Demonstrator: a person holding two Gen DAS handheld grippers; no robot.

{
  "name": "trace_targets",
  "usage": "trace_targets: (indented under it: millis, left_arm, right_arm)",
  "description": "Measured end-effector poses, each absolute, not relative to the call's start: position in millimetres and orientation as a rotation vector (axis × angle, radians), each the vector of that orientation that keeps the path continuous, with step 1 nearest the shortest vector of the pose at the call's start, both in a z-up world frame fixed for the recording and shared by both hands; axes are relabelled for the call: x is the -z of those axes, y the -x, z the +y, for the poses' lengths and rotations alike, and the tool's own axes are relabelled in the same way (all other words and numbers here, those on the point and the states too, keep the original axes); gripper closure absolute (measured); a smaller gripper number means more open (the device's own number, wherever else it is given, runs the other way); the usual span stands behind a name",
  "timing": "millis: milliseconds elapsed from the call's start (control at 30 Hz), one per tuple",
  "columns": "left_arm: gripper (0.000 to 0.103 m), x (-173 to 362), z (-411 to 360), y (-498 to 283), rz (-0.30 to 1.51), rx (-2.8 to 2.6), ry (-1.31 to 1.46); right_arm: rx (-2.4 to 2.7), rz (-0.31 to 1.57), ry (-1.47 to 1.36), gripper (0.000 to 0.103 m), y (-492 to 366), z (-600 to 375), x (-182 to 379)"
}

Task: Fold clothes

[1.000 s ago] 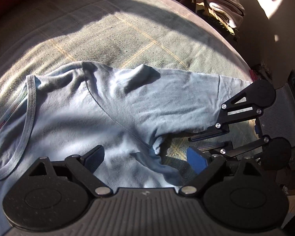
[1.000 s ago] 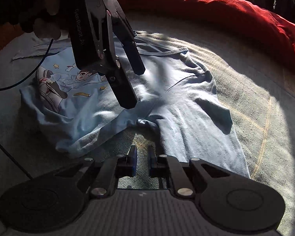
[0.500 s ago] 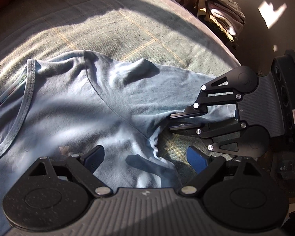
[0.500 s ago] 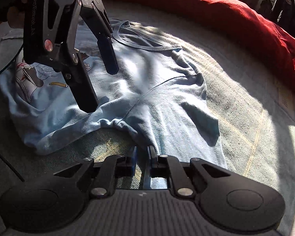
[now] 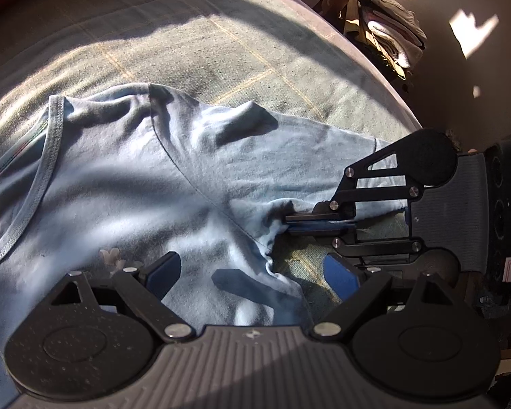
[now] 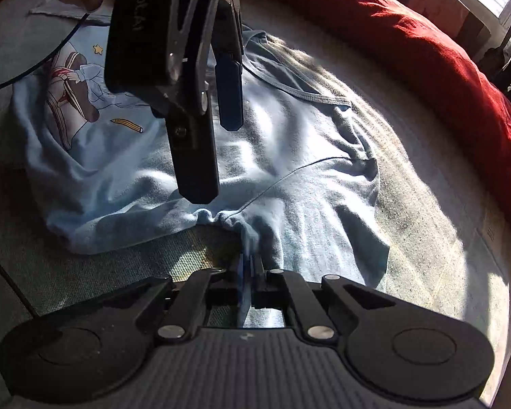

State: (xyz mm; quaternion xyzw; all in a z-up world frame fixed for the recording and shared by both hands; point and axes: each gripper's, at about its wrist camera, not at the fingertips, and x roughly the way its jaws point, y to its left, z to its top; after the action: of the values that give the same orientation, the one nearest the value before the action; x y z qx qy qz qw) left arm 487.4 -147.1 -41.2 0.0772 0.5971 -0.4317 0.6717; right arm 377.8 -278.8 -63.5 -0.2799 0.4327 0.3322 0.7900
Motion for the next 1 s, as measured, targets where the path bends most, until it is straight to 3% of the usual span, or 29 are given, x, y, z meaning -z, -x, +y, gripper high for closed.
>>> trace_targets:
  millis: [200, 333, 533, 600, 700, 900, 1000]
  left_arm:
    - [0.013, 37.7, -145.8, -491.3, 1.336, 0.963, -0.153]
    - [0.013, 36.8, -156.9, -496.4, 1.298, 0.965, -0.134]
    - [0.013, 63.6, -185.9, -492.8, 1.252, 0.858, -0.284]
    - [0.013, 70.7, -192.4, -483.4, 1.231, 0.836, -0.383]
    - [0.013, 58.6, -198.8, -477.7, 1.226, 0.863, -0.407]
    - [0.013, 33.1, -236.4, -486.2, 1.166, 0.969, -0.306]
    - [0.013, 51.1, -263.8, -491.6, 1.180, 1.006, -0.268]
  right_arm:
    - [-0.748, 1.026, 0.424, 0.094, -374.1, -285.5, 52.7]
    - [-0.585, 0.981, 0.367, 0.083, -377.0, -297.2, 46.9]
    - [-0.375, 1.085, 0.144, 0.082, -371.1, -337.1, 72.3]
    - [-0.350, 1.135, 0.029, 0.073, -356.3, -354.2, 73.2]
    - [-0.285, 1.172, -0.055, 0.072, -330.7, -375.0, 66.1]
    - [-0.015, 1.086, -0.121, 0.065, -312.8, -425.8, 58.5]
    - [0.108, 1.054, -0.163, 0.065, -307.4, -451.3, 63.5]
